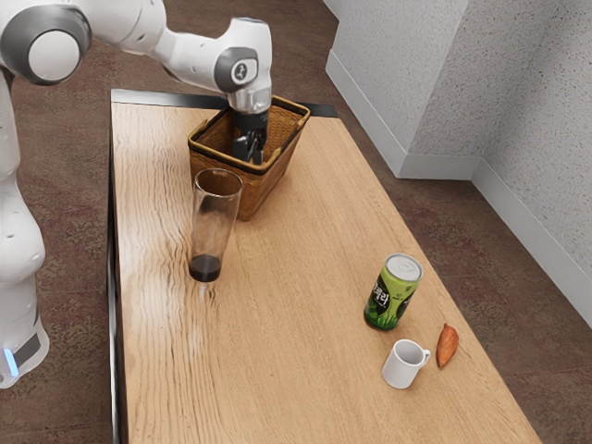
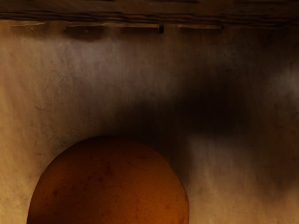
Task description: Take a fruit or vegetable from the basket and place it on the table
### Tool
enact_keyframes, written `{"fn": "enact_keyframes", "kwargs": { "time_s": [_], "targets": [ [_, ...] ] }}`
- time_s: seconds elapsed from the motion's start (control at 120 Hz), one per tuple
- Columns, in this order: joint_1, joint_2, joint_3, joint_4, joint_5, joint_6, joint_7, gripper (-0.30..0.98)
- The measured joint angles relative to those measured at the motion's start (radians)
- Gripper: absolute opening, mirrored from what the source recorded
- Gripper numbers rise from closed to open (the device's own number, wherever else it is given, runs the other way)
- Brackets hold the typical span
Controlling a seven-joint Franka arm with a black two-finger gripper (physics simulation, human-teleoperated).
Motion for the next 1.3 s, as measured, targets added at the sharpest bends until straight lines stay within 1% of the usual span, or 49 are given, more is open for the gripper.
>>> {"fn": "enact_keyframes", "kwargs": {
  "time_s": [0.092, 0.25, 0.408, 0.483, 0.55, 0.658, 0.742, 0.8, 0.842, 0.883, 0.967, 1.025, 1.067, 1.125, 1.133, 1.167, 1.208, 1.3],
  "targets": [
    [-0.003, 0.005, 0.000, -0.012, -0.010, 0.003, 0.003, 0.69],
    [0.009, 0.001, -0.018, -0.030, 0.027, 0.041, -0.009, 0.68],
    [0.004, 0.001, -0.014, -0.034, 0.029, 0.059, -0.020, 0.39],
    [0.000, 0.000, -0.010, -0.035, 0.020, 0.059, -0.011, 0.33],
    [-0.007, -0.007, -0.002, -0.037, 0.001, 0.052, 0.002, 0.31],
    [0.001, -0.070, 0.007, -0.043, -0.019, 0.037, 0.011, 0.28],
    [0.001, -0.209, 0.010, -0.068, 0.010, 0.023, 0.016, 0.26],
    [-0.052, -0.319, 0.009, -0.065, 0.045, 0.006, 0.017, 0.26],
    [-0.139, -0.379, 0.006, -0.049, 0.071, -0.005, 0.017, 0.27],
    [-0.238, -0.409, -0.006, -0.026, 0.092, -0.015, 0.015, 0.28],
    [-0.444, -0.397, -0.055, 0.034, 0.123, -0.027, 0.002, 0.28],
    [-0.524, -0.325, -0.071, 0.108, 0.135, -0.034, -0.007, 0.27],
    [-0.555, -0.274, -0.076, 0.153, 0.141, -0.037, -0.013, 0.27],
    [-0.569, -0.245, -0.078, 0.179, 0.146, -0.040, -0.020, 0.27],
    [-0.570, -0.243, -0.078, 0.181, 0.147, -0.041, -0.021, 0.28],
    [-0.569, -0.240, -0.074, 0.185, 0.149, -0.041, -0.020, 0.38],
    [-0.569, -0.239, -0.064, 0.188, 0.152, -0.041, -0.018, 0.45],
    [-0.567, -0.240, -0.049, 0.190, 0.156, -0.042, -0.013, 0.56]
  ]
}}
